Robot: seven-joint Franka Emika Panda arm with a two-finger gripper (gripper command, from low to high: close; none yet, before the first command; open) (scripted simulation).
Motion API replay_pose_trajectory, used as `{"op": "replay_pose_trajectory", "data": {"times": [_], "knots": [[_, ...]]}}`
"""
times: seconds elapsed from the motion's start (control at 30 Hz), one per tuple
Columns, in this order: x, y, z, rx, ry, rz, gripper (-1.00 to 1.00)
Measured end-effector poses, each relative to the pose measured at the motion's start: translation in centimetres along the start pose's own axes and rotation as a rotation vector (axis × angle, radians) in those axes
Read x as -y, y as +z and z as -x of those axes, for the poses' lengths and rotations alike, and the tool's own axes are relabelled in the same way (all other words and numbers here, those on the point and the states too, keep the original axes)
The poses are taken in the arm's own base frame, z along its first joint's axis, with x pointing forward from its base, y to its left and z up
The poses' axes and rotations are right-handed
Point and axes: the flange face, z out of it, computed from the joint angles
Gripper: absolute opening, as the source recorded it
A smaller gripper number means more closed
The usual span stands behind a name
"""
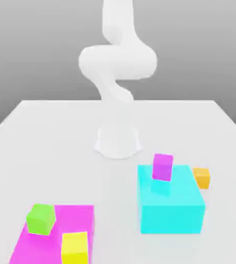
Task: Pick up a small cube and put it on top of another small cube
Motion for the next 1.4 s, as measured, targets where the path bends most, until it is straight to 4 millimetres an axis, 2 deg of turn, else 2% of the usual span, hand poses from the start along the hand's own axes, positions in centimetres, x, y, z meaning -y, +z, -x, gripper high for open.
{"op": "replay_pose_trajectory", "data": {"times": [0.17, 0.33, 0.53, 0.7, 0.87, 1.03, 1.23, 1.4], "knots": [[0.4, 6.0, 2.7, 0.134, -0.089, -0.017, 0.00], [0.9, 11.6, 6.7, 0.258, -0.187, -0.023, 0.00], [1.1, 17.4, 13.1, 0.395, -0.320, -0.018, 0.00], [0.8, 21.2, 19.2, 0.498, -0.441, -0.006, 0.00], [-0.2, 24.1, 25.6, 0.589, -0.572, 0.011, 0.00], [-2.0, 26.0, 31.9, 0.666, -0.711, 0.032, 0.00], [-5.0, 27.1, 38.7, 0.738, -0.886, 0.058, 0.00], [-8.1, 27.3, 43.4, 0.781, -1.036, 0.080, 0.00]]}}
